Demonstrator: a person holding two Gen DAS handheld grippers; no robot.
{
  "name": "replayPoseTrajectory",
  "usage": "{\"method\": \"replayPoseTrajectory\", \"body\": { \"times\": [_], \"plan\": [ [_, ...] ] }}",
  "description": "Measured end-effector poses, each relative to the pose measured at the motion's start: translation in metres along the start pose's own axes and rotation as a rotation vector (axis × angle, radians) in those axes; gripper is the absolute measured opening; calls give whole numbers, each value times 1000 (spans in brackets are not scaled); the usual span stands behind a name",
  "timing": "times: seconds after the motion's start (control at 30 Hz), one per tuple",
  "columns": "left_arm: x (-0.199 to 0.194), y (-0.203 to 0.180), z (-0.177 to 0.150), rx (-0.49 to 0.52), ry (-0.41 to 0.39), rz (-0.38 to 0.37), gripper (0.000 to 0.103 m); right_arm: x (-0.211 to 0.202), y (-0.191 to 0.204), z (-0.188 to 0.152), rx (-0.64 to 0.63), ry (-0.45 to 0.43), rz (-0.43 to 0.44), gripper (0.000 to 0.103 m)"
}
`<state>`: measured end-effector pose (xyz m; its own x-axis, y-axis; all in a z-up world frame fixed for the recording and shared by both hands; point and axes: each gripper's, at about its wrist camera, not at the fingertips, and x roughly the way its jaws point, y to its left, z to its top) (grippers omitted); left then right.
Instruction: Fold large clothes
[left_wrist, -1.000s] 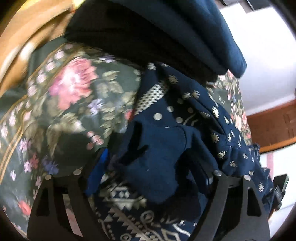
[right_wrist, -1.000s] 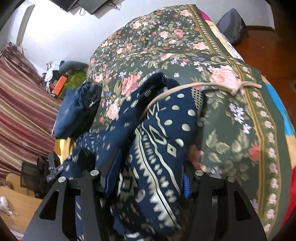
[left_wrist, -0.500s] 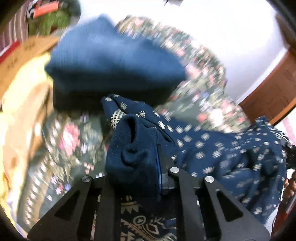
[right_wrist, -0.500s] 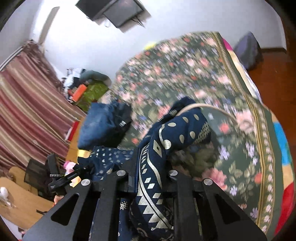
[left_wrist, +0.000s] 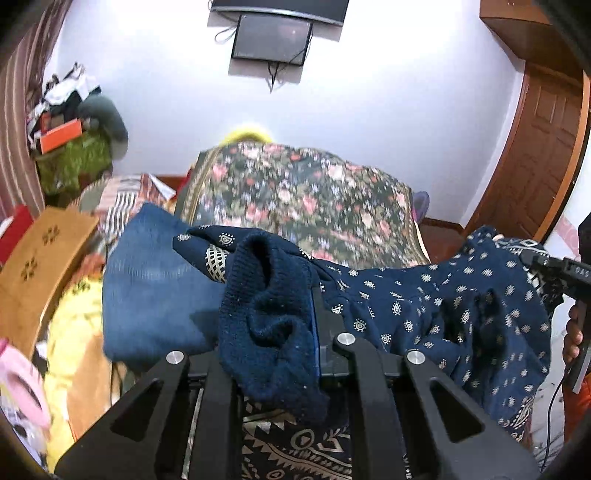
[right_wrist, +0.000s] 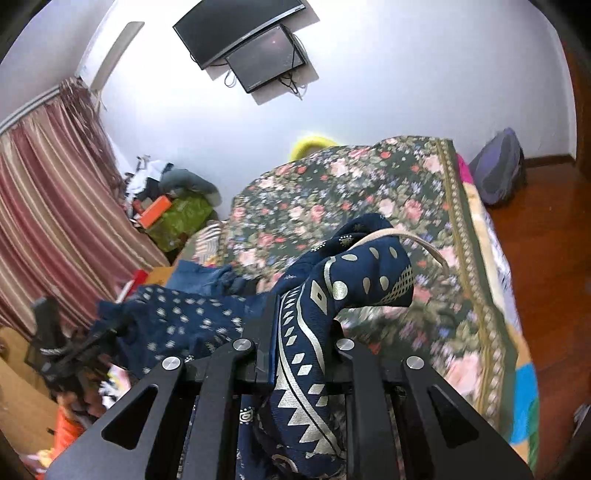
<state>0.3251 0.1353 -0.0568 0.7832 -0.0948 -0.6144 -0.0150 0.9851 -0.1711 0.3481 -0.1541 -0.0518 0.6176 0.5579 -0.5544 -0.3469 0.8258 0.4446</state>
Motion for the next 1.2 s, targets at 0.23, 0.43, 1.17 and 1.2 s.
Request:
{"method": "replayPoseTrajectory", "body": {
  "times": [0.23,0.43,1.17,1.2],
  "plan": [
    [55,12,18,7,26,55,12,49,-29,12,-16,9,-72,12],
    [121,37,5,-44,126,103,12,108,-58,-6,-44,112,-181,12],
    [91,38,-28,-27,208,165,51,32,-30,-40,-207,181,-290,43],
    [81,37,-31,-27,207,183,54,26,-26,-41,-216,172,-292,45]
  ]
}}
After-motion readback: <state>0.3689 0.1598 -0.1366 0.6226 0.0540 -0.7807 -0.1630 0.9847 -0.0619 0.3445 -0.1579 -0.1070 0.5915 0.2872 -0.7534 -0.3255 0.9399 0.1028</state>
